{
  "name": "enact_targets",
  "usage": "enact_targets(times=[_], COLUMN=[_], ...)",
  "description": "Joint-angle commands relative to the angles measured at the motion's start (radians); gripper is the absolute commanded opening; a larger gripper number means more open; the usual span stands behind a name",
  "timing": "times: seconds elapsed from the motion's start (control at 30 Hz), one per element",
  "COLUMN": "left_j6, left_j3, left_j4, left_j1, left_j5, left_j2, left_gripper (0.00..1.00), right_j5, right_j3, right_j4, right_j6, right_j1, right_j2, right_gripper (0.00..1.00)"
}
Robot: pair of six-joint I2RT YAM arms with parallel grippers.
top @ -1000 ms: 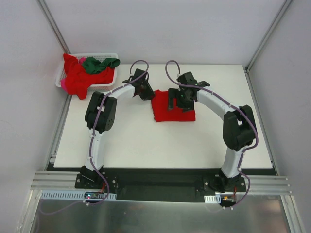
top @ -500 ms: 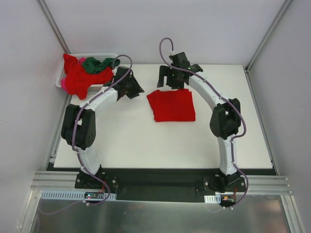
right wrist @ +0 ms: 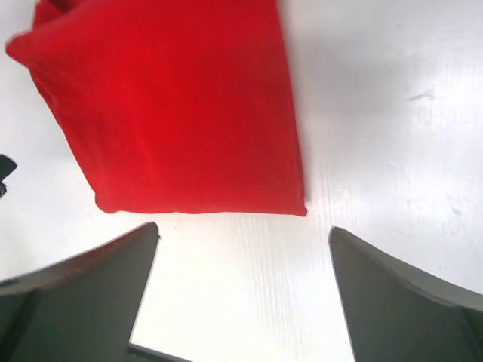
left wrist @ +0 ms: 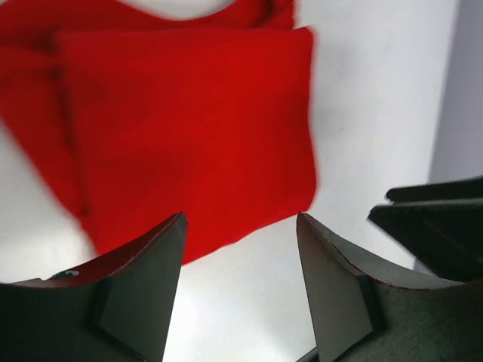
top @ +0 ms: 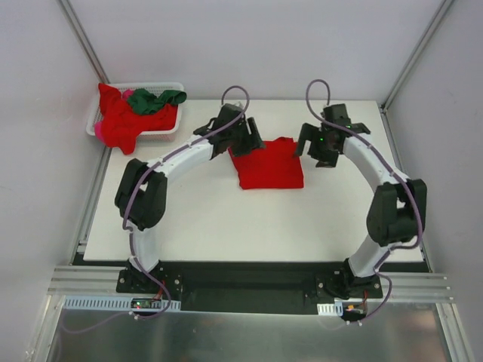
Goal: Fold and stack the t-shirts
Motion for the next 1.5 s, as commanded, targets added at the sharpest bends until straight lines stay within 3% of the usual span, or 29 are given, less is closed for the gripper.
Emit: enact_targets(times=[0.0,0.23,0.37,0.53,0.63,0.83,1.0,1.07,1.17,1.33,1.47], left_j6=[-0.017,-0.067,-0.074,0.052,0.133,0.199,0.195,0.166,0.095,-0.011,-0.034], left_j3=[0.163,0.202,0.218,0.304,0.439,0.277,0.009,-0.141,-0.33,-0.513,-0.557], left_j4=[0.024,0.004,-0.054,-0.09,-0.163,-0.18,-0.179,-0.18,-0.18,-0.174,-0.174], left_j1=[-0.009,0.017,0.064,0.066,0.067,0.072,0.075,0.084,0.107,0.178,0.219], left_j5=[0.015,-0.086,-0.04,0.012,0.057,-0.038,-0.118,-0.144,-0.203,-0.163,-0.151], left_j2=[0.163,0.289,0.37,0.409,0.439,0.101,-0.287,-0.425,-0.569,-0.653,-0.693], left_gripper=[0.59,0.53,0.51,0.54,0.55,0.59,0.77,0.78,0.79,0.81,0.85], right_j5=[-0.003,-0.046,-0.032,-0.013,0.01,0.102,0.113,0.102,0.098,0.07,-0.054], right_j3=[-0.13,-0.126,-0.074,-0.038,-0.038,-0.023,0.023,0.078,0.286,0.471,0.398], right_j4=[0.039,0.148,0.145,0.149,0.142,0.044,0.028,0.048,-0.005,0.001,0.096], right_j6=[-0.039,0.029,0.026,0.061,0.085,0.081,0.047,0.055,0.064,0.098,0.118], right_j1=[-0.024,0.008,0.06,0.128,0.163,0.173,0.174,0.179,0.215,0.283,0.294], right_j2=[-0.097,-0.083,-0.034,-0.011,-0.025,-0.155,-0.198,-0.12,0.062,0.256,0.221], right_gripper=[1.0,1.0,1.0,1.0,1.0,1.0,1.0,1.0,1.0,1.0,1.0])
